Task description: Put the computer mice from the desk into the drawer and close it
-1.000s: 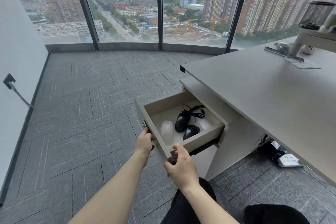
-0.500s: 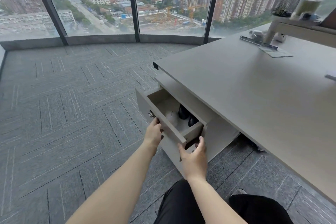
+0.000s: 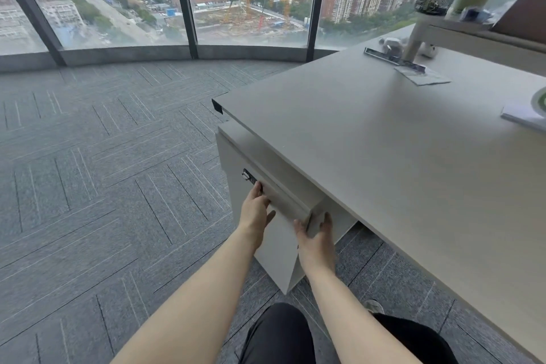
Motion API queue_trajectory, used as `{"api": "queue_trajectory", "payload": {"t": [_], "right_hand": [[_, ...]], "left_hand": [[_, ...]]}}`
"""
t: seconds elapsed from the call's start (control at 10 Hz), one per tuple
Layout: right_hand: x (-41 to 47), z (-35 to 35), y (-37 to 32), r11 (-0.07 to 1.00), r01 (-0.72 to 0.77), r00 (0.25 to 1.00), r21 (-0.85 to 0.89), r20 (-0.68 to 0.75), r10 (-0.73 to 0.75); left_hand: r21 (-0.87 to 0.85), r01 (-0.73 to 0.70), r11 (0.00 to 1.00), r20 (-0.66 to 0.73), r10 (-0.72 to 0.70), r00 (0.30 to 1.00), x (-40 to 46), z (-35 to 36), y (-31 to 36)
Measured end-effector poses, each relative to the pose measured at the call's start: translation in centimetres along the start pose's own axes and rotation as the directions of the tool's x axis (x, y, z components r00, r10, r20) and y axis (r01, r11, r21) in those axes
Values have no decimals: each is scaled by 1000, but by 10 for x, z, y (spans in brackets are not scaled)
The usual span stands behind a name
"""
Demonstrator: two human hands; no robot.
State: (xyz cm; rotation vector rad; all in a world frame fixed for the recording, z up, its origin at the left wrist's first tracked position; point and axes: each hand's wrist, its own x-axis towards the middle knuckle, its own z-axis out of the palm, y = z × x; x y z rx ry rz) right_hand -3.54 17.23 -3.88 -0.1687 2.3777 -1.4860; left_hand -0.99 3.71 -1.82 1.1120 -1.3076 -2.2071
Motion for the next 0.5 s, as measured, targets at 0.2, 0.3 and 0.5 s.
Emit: {"api": "queue_trajectory", "payload": {"t": [0.2, 0.3, 0.5], "right_hand": [[19, -7, 1, 999, 12, 1000, -46, 27, -11], [19, -11, -1, 999, 3, 1000, -36, 28, -2], [5, -19, 15, 969, -63, 991, -239, 99, 88]], "left_hand": [[37, -7, 999, 8, 7, 1000, 11, 13, 2], [108, -11, 994, 48, 6, 999, 11, 14, -2], [262, 33, 965, 25, -41, 999, -11, 7, -17]]}}
